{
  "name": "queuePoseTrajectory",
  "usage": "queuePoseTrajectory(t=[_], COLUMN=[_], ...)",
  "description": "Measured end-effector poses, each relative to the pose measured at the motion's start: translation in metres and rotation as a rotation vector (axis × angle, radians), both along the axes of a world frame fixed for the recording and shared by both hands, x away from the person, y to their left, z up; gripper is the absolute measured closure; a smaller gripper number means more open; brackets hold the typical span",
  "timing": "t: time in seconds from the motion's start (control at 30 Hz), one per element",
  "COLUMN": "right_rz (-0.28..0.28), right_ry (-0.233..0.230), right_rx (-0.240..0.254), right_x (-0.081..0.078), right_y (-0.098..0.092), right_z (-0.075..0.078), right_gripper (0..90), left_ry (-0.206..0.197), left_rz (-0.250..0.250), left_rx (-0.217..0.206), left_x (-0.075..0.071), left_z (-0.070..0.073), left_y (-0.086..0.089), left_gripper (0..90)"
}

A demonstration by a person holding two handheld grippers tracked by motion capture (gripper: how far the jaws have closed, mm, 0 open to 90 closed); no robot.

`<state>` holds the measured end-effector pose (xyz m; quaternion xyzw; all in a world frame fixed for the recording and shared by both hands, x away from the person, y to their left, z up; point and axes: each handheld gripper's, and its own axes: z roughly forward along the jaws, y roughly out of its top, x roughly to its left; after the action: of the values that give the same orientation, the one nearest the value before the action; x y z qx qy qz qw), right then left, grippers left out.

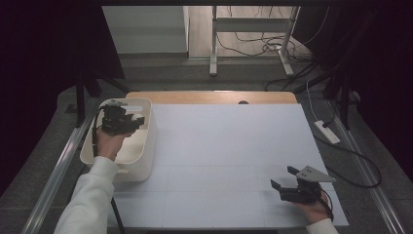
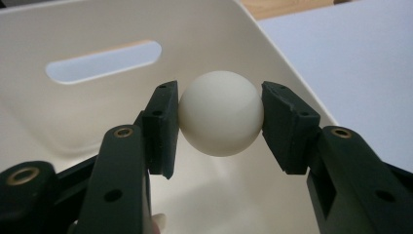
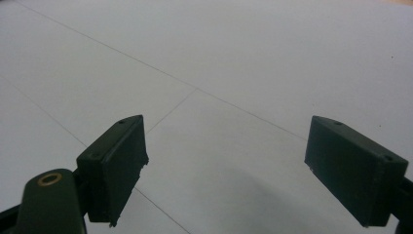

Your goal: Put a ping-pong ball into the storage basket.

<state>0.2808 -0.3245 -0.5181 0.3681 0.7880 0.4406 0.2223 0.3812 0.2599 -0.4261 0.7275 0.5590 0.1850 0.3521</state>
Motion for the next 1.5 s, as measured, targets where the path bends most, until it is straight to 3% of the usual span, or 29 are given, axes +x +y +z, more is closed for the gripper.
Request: queuePoseTrajectory(t=[0.33, 0.53, 0.67, 0.73, 1.17, 1.5], right_rz=[-0.001, -0.002, -0.003, -0.005, -0.007, 0.003], right_ry=[0.001, 0.0, 0.0, 0.001, 0.019, 0.02], right_rx=[0.0, 0.001, 0.0, 0.002, 0.02, 0.022], right_x=[0.0, 0.0, 0.0, 0.001, 0.004, 0.003], right_y=[0.0, 0.0, 0.0, -0.001, -0.003, -0.003], right_z=[0.0, 0.0, 0.0, 0.0, -0.002, -0.002], right_gripper=[15.3, 15.3, 15.3, 15.3, 14.8, 14.8], left_ry=[-0.002, -0.032, -0.08, -0.089, -0.14, -0.215], left_rz=[0.0, 0.008, 0.013, 0.01, -0.088, -0.151], left_rx=[-0.008, -0.029, -0.082, -0.09, -0.187, -0.223], left_x=[-0.001, -0.004, -0.008, -0.01, -0.021, -0.032], left_z=[0.001, 0.003, 0.009, 0.011, 0.021, 0.031], left_y=[0.002, 0.004, 0.004, 0.004, -0.002, -0.014], left_gripper=[50.6, 49.5, 28.9, 23.2, 16.6, 14.8])
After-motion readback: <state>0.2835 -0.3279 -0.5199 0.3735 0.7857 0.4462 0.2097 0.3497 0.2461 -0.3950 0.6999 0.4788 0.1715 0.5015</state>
